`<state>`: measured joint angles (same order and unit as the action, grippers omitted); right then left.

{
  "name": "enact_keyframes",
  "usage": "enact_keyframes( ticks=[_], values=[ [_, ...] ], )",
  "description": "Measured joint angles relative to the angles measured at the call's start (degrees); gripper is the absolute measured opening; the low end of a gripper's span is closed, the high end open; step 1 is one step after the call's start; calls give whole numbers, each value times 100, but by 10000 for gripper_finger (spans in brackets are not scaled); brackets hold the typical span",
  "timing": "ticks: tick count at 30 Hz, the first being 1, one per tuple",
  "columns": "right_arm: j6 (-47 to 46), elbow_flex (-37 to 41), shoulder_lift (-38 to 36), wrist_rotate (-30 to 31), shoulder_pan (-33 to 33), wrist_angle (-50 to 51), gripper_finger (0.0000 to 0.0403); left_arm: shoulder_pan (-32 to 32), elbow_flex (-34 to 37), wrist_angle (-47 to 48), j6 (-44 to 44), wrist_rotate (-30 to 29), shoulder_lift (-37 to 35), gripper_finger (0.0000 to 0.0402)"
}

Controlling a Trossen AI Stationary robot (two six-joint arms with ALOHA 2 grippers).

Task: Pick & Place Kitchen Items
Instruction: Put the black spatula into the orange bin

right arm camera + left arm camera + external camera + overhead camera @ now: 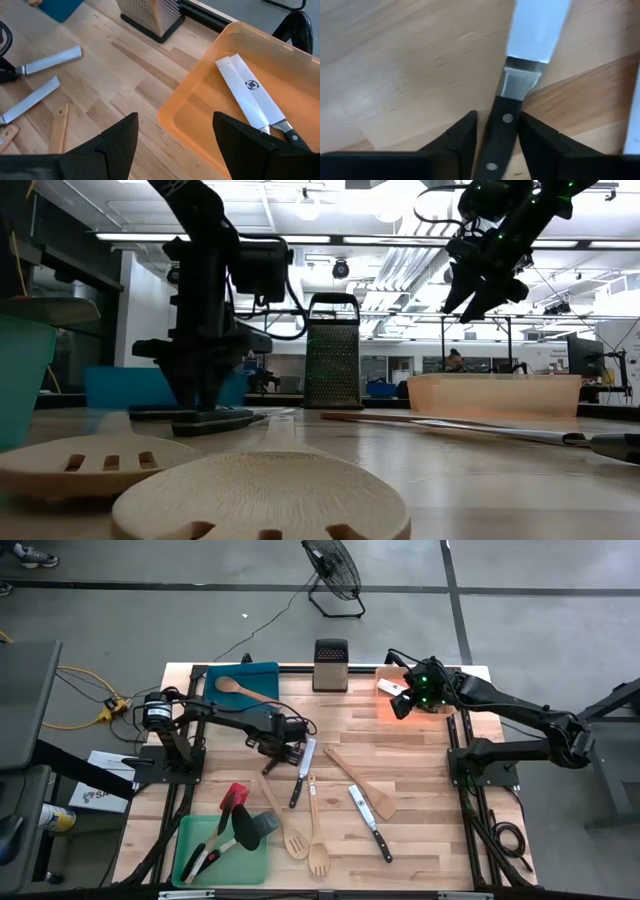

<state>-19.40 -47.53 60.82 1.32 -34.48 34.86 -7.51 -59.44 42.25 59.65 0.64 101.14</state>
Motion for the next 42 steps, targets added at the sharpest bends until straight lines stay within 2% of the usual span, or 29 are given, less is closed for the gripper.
enact_keyframes(
  ticks=[8, 18, 32, 38, 42],
  values=[
    [-23, 0, 1, 3, 96, 0, 248, 0, 7, 25, -667, -11, 13, 76],
    [-44, 0, 2, -1, 560, 31, 248, 0, 20, 23, -1515, -22, -55, 76],
    [-618, 0, 2, 23, 1192, 73, 248, 4, 10, 87, -2292, -150, -114, 76],
    [-783, 0, 2, 34, 1519, 121, 248, -2, -394, 242, -2671, -442, -114, 76],
    [-1053, 0, 2, 397, 1758, 325, 248, 2, -830, 773, -2878, -720, -114, 76]
  ],
)
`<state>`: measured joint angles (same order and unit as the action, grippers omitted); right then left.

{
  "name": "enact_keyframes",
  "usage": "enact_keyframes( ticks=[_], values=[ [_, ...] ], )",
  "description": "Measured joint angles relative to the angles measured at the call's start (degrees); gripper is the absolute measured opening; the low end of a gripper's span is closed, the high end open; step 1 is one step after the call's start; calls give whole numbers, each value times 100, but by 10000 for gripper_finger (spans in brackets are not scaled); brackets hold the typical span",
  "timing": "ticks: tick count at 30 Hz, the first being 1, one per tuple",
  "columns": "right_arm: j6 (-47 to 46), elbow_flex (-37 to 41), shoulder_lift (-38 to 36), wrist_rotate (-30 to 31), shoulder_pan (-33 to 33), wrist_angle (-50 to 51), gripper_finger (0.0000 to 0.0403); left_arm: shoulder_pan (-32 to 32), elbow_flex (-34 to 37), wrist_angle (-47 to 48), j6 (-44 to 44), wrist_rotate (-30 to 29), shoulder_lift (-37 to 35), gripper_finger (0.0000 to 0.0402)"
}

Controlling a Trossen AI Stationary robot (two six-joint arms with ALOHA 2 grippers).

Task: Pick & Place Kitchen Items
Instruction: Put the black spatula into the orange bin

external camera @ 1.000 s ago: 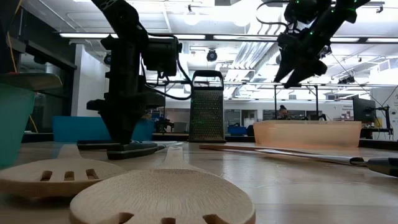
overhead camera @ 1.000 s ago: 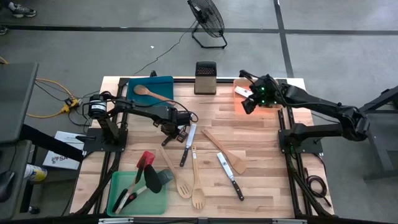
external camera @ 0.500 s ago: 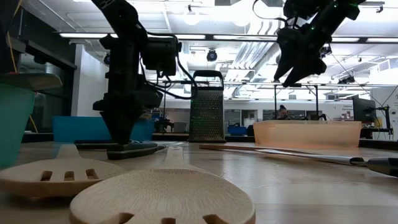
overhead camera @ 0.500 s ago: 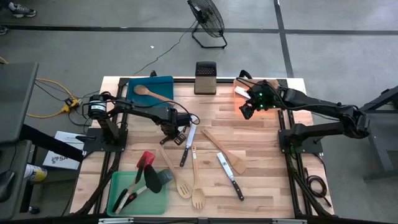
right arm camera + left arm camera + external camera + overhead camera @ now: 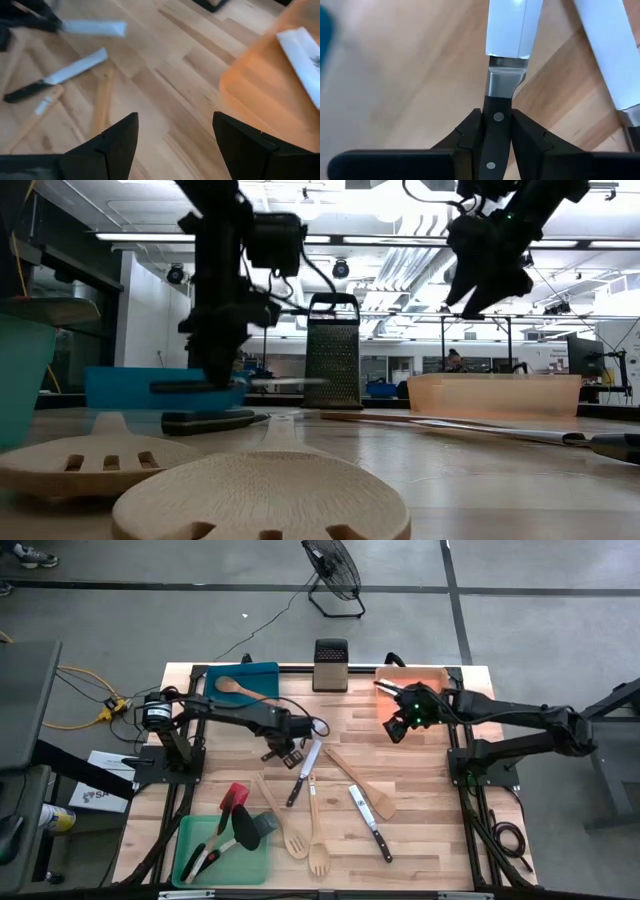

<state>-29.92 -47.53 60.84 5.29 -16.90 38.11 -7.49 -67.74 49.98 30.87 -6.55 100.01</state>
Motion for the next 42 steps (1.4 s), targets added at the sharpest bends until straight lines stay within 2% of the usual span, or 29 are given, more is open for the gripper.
enact_keyframes(
  ticks=[5, 9, 13, 19, 22, 26, 35, 42],
  values=[
    [-117, 26, -2, 704, 349, 225, 248, -2, -505, 549, -206, -368, -9, 76],
    [-329, 289, -1, 1278, 665, 197, 248, 0, -855, 343, -626, -431, -9, 76],
    [-815, 845, 0, 1815, 963, 132, 248, 0, -1081, -340, -1244, -370, -11, 76],
    [-1356, 1488, -11, 2047, 1578, -615, 248, -1, -1188, -1214, -1886, 37, -15, 76],
    [-1351, 1604, -11, 2377, 1899, -1067, 248, -1, -1188, -1570, -2069, 255, -15, 76],
    [-1074, 1681, -11, 2804, 2282, -1699, 248, 0, -1188, -2129, -2466, 563, -15, 76],
    [-560, 1685, 54, 3092, 3003, -2688, 248, 0, -1188, -3508, -3108, 1286, -15, 76],
    [-7, 1685, 303, 3742, 3510, -3522, 248, 0, -1188, -4791, -3412, 2215, -15, 76]
  ],
)
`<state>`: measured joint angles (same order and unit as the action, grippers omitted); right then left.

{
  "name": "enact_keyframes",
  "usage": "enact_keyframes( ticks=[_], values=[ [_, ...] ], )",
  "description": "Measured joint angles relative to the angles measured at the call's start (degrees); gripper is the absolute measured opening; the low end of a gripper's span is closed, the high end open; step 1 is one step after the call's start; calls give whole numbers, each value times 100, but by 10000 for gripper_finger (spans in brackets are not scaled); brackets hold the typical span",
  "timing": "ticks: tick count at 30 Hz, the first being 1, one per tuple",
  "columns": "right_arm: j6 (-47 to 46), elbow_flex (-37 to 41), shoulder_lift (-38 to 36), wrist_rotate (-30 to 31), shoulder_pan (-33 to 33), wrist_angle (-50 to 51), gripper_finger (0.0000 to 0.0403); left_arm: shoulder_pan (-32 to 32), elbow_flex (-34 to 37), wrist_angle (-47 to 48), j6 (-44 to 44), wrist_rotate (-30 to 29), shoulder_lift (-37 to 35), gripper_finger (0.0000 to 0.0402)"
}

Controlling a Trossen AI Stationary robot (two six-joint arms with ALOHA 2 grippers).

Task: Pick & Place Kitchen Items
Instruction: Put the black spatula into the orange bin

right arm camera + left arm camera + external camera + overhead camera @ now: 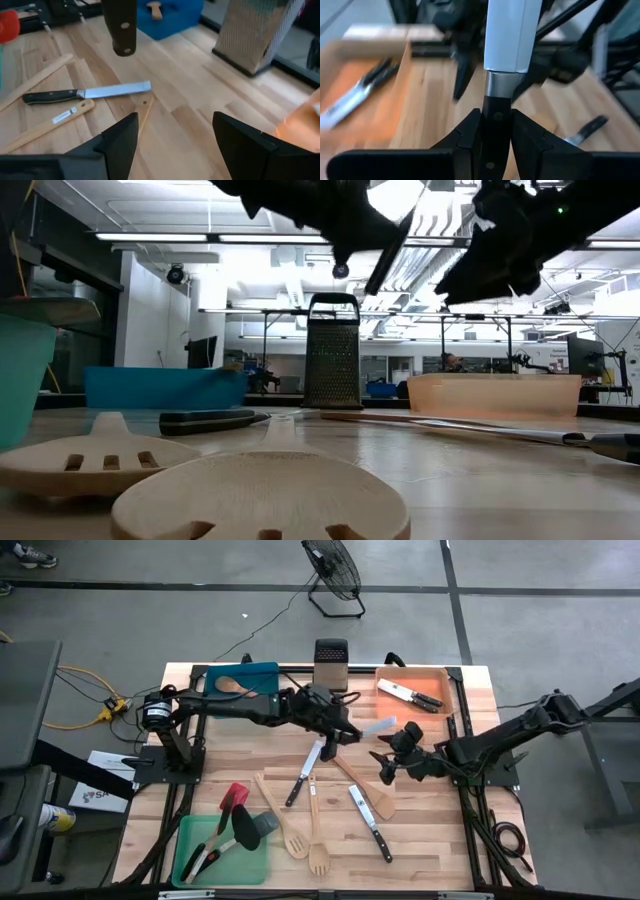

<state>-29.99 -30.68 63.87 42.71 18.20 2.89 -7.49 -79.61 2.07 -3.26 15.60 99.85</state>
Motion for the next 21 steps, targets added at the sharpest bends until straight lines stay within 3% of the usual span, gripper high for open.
enact_keyframes(
  ticks=[12, 21],
  values=[
    [1175, -1, 88, 232, 409, -1860, 248, -1, 0, -1263, -101, 1261, -2, 76],
    [1945, -2, 88, 91, 443, -3004, 248, -1, 0, -1605, -81, 1420, -3, 76]
  ],
)
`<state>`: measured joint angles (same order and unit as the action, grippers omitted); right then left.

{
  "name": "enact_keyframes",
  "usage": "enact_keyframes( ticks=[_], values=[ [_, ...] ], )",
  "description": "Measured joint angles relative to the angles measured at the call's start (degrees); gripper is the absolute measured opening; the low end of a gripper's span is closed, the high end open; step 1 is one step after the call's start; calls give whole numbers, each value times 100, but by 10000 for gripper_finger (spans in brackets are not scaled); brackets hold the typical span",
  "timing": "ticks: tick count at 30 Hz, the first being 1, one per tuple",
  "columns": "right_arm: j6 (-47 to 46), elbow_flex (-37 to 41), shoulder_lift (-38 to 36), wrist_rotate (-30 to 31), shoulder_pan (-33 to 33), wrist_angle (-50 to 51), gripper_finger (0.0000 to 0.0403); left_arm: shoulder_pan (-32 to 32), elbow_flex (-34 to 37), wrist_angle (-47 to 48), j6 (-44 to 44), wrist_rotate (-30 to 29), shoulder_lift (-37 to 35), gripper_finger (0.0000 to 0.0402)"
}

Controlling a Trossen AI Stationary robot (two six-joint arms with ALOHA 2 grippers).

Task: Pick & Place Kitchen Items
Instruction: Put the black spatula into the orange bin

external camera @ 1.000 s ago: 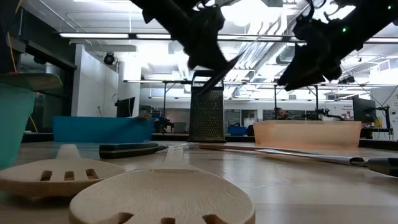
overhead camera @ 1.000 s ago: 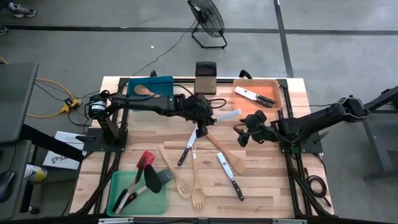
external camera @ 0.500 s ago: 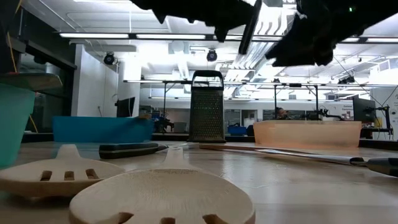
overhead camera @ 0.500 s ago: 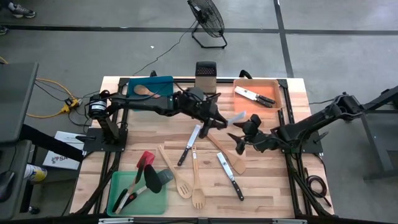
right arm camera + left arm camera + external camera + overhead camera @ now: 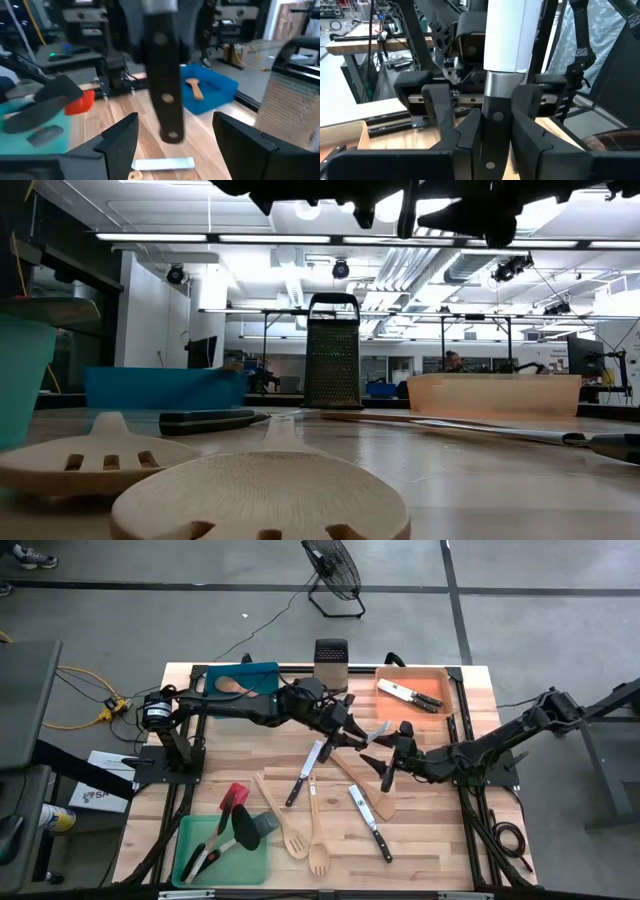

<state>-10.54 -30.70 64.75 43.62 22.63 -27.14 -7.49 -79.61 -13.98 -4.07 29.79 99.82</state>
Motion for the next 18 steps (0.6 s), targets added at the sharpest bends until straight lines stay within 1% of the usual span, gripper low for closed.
enact_keyframes(
  ticks=[3, 9, 13, 18],
  values=[
    [164, 0, 0, -24, 0, -278, 248, 1, 0, -47, 2, -26, 1, 76],
    [548, 0, 169, -61, -101, -884, 248, 0, 0, -629, 129, -72, 26, 76],
    [911, 0, 273, -46, -140, -1392, 248, -1, 0, -602, 151, -75, 40, 76],
    [1051, 0, 291, -40, -142, -1557, 246, -1, 0, -603, 158, -78, 40, 76]
  ],
)
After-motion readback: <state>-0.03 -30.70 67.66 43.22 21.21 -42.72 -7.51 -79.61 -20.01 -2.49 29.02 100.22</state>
